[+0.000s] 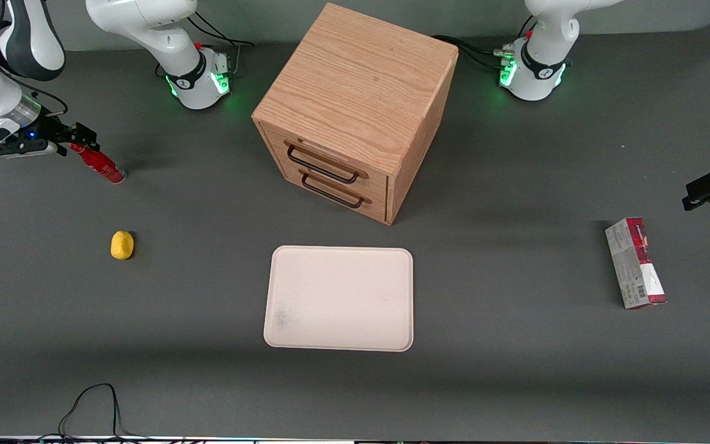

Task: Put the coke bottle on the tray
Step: 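Close the right gripper around the bottle's neck and lift it, then carry the held bottle toward the cream tray with the right gripper, then stand the bottle upright on the tray and open the right gripper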

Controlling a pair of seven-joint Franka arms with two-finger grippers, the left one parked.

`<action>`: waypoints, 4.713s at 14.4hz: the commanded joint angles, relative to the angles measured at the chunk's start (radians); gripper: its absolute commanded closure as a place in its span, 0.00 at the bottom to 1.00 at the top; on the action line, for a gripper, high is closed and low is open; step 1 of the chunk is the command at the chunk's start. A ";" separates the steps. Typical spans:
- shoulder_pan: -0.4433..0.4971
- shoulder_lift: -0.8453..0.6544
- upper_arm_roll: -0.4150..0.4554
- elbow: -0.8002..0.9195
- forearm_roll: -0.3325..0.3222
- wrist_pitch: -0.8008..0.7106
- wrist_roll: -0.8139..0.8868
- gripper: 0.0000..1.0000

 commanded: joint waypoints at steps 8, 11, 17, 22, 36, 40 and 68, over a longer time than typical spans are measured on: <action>0.015 0.037 -0.030 -0.002 -0.020 0.012 -0.037 1.00; 0.033 0.037 0.008 0.032 -0.009 -0.052 -0.017 1.00; 0.033 0.155 0.339 0.278 0.251 -0.274 0.064 1.00; 0.029 0.410 0.545 0.782 0.506 -0.608 0.078 1.00; -0.065 1.092 1.104 1.834 0.594 -0.803 0.396 1.00; -0.056 1.223 1.231 1.833 0.455 -0.622 0.397 1.00; -0.068 1.378 1.253 1.727 0.322 -0.285 0.400 0.00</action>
